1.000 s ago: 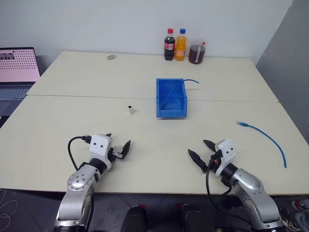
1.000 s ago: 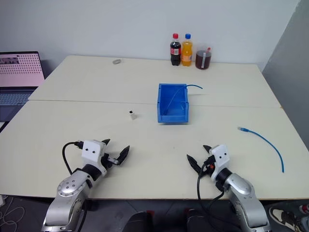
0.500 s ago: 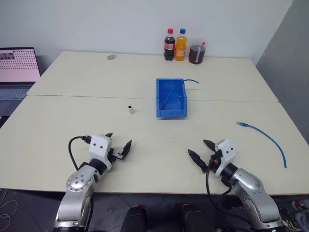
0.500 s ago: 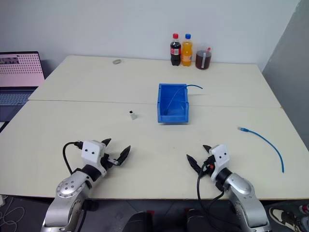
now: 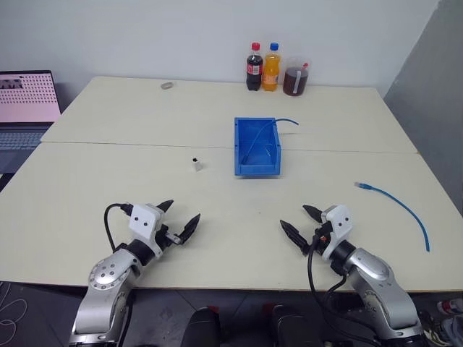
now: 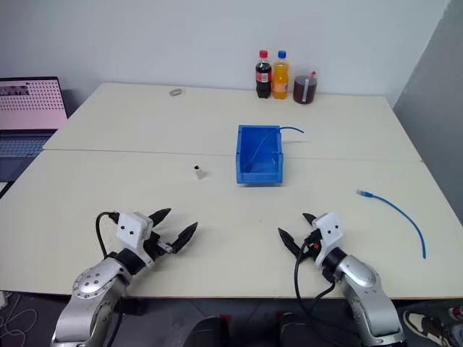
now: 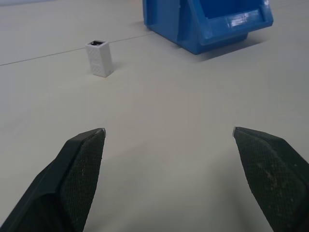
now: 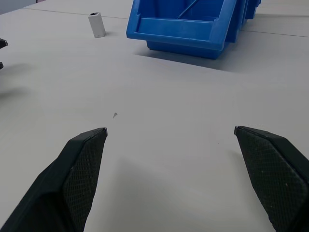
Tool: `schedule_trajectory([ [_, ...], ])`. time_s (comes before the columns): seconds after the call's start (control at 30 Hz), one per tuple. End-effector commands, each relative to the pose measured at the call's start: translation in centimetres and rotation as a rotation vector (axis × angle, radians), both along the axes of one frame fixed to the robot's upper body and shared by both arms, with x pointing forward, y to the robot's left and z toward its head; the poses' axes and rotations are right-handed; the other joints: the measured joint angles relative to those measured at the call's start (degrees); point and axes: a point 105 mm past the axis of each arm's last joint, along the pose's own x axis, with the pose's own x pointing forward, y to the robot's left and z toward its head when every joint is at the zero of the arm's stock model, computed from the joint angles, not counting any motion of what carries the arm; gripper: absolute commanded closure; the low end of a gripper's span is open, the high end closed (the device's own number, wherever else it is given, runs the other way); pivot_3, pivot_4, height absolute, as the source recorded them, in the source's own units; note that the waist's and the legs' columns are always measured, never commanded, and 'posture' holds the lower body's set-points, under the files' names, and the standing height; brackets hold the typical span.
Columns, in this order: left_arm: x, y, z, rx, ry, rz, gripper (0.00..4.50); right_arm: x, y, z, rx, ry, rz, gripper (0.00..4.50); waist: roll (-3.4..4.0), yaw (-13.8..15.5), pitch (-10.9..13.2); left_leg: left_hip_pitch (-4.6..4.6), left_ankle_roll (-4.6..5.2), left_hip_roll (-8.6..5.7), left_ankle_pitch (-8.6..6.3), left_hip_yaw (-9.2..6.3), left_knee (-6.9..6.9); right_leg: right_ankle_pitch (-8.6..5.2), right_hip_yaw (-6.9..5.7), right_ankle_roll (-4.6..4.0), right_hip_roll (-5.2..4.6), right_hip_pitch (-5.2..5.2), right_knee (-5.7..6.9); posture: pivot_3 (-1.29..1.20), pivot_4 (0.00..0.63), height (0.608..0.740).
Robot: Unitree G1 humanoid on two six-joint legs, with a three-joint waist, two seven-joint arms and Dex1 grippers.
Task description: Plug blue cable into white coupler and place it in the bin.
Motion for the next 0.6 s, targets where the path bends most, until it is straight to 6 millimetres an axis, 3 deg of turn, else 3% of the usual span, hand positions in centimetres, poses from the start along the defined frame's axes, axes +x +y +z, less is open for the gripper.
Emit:
schedule_trajectory([
  [0.03, 0.1, -1.7, 3.0, -0.001, -0.075, -0.143, 0.04, 0.1, -0.2, 1.7, -0.007, -0.074, 0.008, 0.0, 0.0, 0.0, 0.0, 0.0, 0.0, 0.0, 0.0, -0.01, 0.0, 0.0, -0.01, 0.0, 0.0, 0.0, 0.0, 0.0, 0.15, 0.74],
  [0.27, 0.6, -5.8, 6.0, 0.004, -0.046, -0.453, 0.04, 0.6, -4.9, 4.6, -0.031, -0.155, -0.171, 0.0, 0.0, 0.3, 0.0, -0.02, 0.0, -0.08, 0.0, -0.04, 0.06, 0.0, -0.06, 0.02, -0.04, 0.06, -0.01, 0.0, 0.15, 0.74],
  [0.43, -0.8, -8.6, 6.1, 0.028, 0.07, -0.733, 0.04, 0.2, -9.9, 6.0, -0.082, -0.148, -0.314, 0.0, 0.01, -0.1, 0.0, -0.01, 0.0, -0.06, 0.0, -0.05, -0.02, -0.01, -0.09, -0.01, -0.01, 0.06, -0.04, 0.0, 0.15, 0.74],
  [0.6, -1.0, -10.1, 5.8, 0.091, 0.103, -0.859, 0.04, 1.1, -15.7, 5.9, -0.164, -0.043, -0.437, 0.0, 0.06, -0.3, 0.1, 0.0, 0.01, -0.07, 0.0, -0.05, 0.02, 0.01, -0.05, 0.03, 0.03, 0.08, -0.02, 0.0, 0.15, 0.74],
])
